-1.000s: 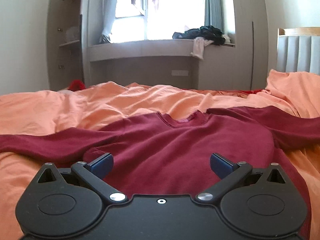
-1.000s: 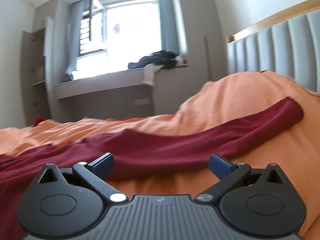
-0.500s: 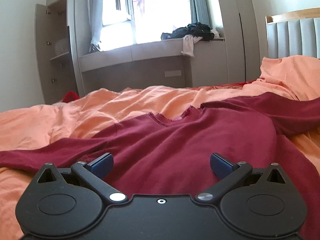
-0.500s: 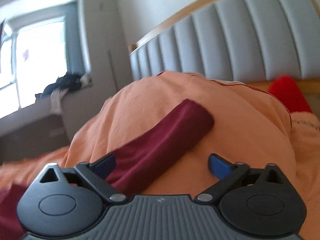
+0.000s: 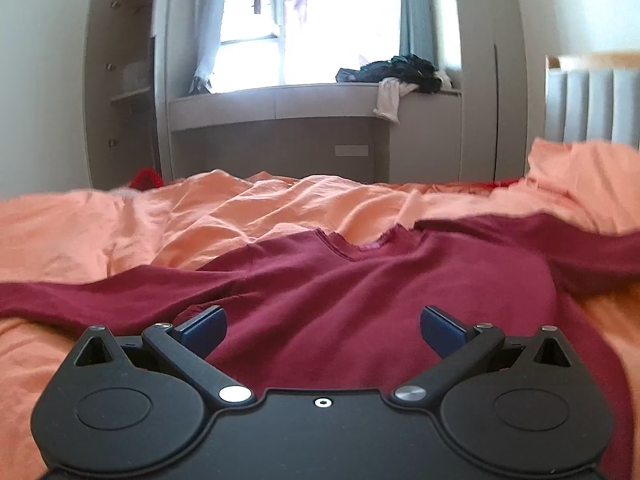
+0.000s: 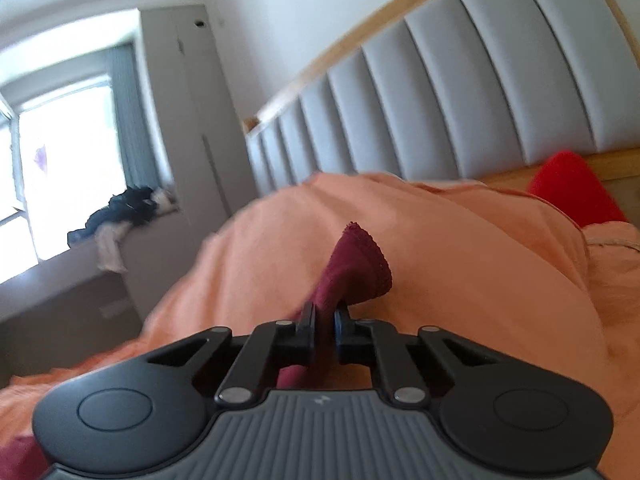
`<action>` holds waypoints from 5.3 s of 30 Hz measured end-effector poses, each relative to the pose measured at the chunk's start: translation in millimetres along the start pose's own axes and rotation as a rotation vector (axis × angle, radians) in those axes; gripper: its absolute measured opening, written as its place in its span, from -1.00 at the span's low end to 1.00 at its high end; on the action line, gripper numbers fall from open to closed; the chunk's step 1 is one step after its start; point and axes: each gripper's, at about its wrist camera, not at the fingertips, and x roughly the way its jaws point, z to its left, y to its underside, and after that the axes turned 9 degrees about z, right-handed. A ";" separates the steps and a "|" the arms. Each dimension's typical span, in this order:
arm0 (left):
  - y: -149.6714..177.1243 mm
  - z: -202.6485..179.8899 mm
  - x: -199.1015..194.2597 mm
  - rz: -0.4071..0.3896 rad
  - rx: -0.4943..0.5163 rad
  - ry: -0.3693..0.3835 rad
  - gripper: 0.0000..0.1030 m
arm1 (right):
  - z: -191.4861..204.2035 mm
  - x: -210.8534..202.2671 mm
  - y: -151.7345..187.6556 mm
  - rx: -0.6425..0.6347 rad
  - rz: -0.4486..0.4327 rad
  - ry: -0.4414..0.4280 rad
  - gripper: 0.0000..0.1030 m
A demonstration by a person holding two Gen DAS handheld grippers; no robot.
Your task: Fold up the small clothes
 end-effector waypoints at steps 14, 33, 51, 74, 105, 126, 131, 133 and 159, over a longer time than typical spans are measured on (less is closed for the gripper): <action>-17.3 69.4 -33.5 -0.038 -0.192 0.009 0.99 | 182.1 -99.7 -8.4 -0.389 -0.034 -0.446 -0.84; -7.8 137.0 -57.1 -0.047 -0.313 -0.254 0.99 | 340.9 -255.1 196.6 -1.041 0.076 -0.855 -0.85; -9.4 102.4 -27.3 -0.026 -0.284 -0.076 0.99 | 245.2 -261.4 187.3 -1.114 0.153 -0.948 0.64; -4.8 64.2 -9.9 -0.016 -0.207 -0.018 0.88 | 154.0 -100.4 144.2 -0.886 0.315 -0.397 0.38; 41.1 48.8 -18.8 0.108 -0.031 0.076 -0.99 | 153.8 -96.2 143.8 -0.812 0.324 -0.413 -0.69; 24.4 108.3 -56.9 0.031 -0.181 0.017 0.58 | 287.3 -204.4 161.4 -1.121 0.384 -1.094 0.53; 22.8 128.6 -56.2 0.050 -0.265 0.019 0.71 | 302.0 -222.9 185.7 -1.223 0.394 -1.097 -0.57; 22.3 134.0 -55.2 0.063 -0.290 0.027 0.71 | 297.3 -233.0 189.2 -1.244 0.370 -1.093 -0.82; 45.4 77.0 -11.6 0.150 -0.087 -0.033 0.86 | 217.6 -133.6 133.1 -0.507 0.536 -0.712 0.36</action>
